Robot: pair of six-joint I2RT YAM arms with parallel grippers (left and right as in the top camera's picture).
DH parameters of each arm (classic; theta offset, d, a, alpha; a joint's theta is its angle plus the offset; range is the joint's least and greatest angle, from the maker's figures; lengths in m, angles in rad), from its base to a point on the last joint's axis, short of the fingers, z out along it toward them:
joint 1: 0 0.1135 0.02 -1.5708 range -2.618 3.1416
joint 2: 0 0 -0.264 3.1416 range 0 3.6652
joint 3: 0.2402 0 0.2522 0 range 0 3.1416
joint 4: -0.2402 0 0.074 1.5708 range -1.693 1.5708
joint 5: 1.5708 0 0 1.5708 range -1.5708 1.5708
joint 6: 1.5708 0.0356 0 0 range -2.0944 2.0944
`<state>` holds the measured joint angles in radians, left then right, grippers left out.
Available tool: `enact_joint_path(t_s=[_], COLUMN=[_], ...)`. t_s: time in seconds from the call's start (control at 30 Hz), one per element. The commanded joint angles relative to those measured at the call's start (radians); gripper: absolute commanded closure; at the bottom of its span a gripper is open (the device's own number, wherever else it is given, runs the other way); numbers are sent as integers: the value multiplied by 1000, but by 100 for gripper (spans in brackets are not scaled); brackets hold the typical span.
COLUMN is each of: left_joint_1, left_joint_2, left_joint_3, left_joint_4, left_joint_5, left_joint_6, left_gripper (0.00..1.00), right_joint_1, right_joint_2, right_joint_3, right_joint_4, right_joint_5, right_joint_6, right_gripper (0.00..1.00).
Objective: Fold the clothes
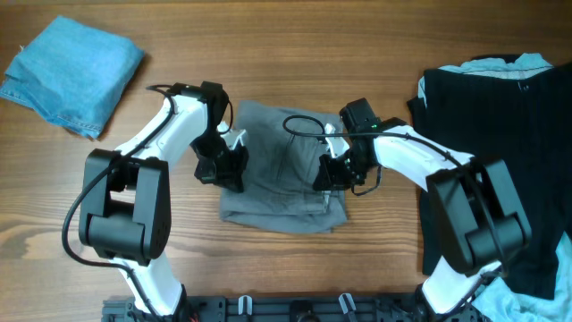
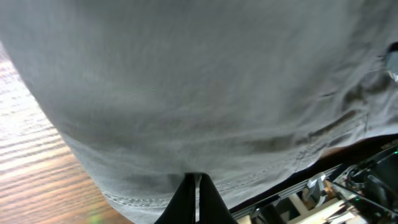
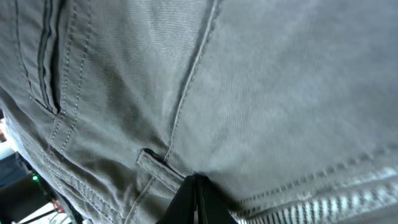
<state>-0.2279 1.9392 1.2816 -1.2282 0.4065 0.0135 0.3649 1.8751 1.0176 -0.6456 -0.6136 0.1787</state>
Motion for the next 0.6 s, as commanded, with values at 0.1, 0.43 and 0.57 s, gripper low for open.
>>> enact_joint_path(t_s=[0.1, 0.43, 0.57], left_joint_1=[-3, 2, 8], left_joint_2=[-7, 31, 31], left_joint_3=[-135, -83, 169], left_joint_4=[226, 826, 646], left_joint_5=[-199, -277, -278], left_joint_6=[-277, -332, -277], left_gripper=[96, 96, 91], right_joint_1=[-11, -11, -11], right_joint_2=[-282, -422, -381], right_joint_3=[-7, -7, -8], right_joint_4=[10, 110, 149], right_joint_5=[98, 280, 377], right_joint_6=[4, 64, 95], right_gripper=[94, 93, 84])
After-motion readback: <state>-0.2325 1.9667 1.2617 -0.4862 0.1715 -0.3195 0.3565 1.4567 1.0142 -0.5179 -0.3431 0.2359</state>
